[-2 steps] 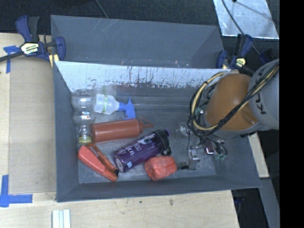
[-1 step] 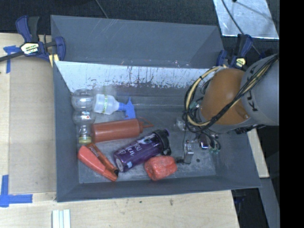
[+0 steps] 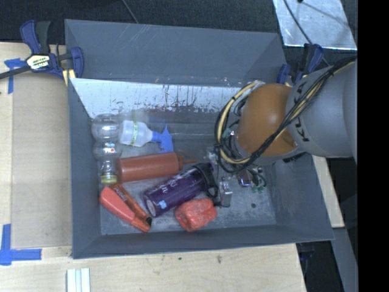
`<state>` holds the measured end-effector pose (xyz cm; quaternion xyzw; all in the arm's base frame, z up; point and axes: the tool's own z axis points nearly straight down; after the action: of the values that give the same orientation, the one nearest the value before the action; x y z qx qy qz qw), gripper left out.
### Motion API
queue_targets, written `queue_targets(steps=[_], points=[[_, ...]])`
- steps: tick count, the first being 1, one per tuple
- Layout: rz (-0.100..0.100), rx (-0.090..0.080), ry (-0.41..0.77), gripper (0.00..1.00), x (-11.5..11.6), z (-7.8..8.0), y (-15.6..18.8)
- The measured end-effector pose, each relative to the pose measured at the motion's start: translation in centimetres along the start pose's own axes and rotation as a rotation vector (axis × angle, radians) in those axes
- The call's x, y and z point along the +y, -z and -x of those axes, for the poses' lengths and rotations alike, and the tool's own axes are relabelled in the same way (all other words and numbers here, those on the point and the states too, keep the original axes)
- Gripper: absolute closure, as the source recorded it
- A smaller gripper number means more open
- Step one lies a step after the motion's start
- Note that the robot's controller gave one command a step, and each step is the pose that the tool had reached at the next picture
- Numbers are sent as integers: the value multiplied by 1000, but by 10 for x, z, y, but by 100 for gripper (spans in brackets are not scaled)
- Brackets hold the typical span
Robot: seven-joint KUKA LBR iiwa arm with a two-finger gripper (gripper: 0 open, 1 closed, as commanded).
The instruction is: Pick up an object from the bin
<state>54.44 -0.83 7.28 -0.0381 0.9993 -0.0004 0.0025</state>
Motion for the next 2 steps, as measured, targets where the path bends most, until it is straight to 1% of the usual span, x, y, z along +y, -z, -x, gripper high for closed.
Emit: queue_targets(steps=[1,2], points=[[1,6,-97,100,36,26,5],[0,5,-97,0,35,27,6]])
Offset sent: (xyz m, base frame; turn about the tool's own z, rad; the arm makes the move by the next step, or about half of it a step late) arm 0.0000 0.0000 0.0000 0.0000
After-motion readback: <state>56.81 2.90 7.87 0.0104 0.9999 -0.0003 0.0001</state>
